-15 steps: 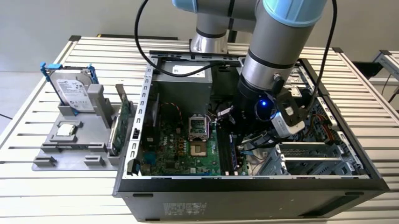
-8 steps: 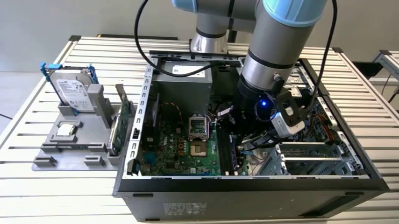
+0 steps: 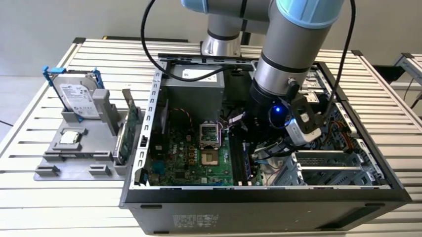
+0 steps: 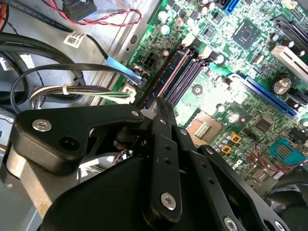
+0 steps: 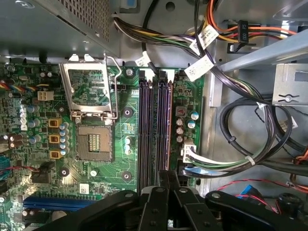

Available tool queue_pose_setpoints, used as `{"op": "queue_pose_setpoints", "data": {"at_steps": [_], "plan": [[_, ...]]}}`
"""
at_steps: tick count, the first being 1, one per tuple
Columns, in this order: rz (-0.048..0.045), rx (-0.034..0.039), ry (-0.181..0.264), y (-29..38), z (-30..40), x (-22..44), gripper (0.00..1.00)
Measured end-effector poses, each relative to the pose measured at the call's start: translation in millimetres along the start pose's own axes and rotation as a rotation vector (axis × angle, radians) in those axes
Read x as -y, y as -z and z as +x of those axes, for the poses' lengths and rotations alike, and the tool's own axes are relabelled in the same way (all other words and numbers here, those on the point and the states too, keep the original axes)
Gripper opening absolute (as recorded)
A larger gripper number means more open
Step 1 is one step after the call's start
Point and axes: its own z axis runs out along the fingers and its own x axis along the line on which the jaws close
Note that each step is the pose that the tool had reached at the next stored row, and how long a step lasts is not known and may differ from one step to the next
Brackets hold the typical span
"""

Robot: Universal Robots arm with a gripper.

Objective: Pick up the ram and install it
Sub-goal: 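Insert the ram into the slot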

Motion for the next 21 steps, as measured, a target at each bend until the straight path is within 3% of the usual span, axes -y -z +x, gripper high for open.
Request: {"op": "queue_pose_setpoints", "data": {"at_steps": [21], "plan": [[0.0117, 0.0181, 0.252, -0.4, 0.2, -0.5, 0.00]]}}
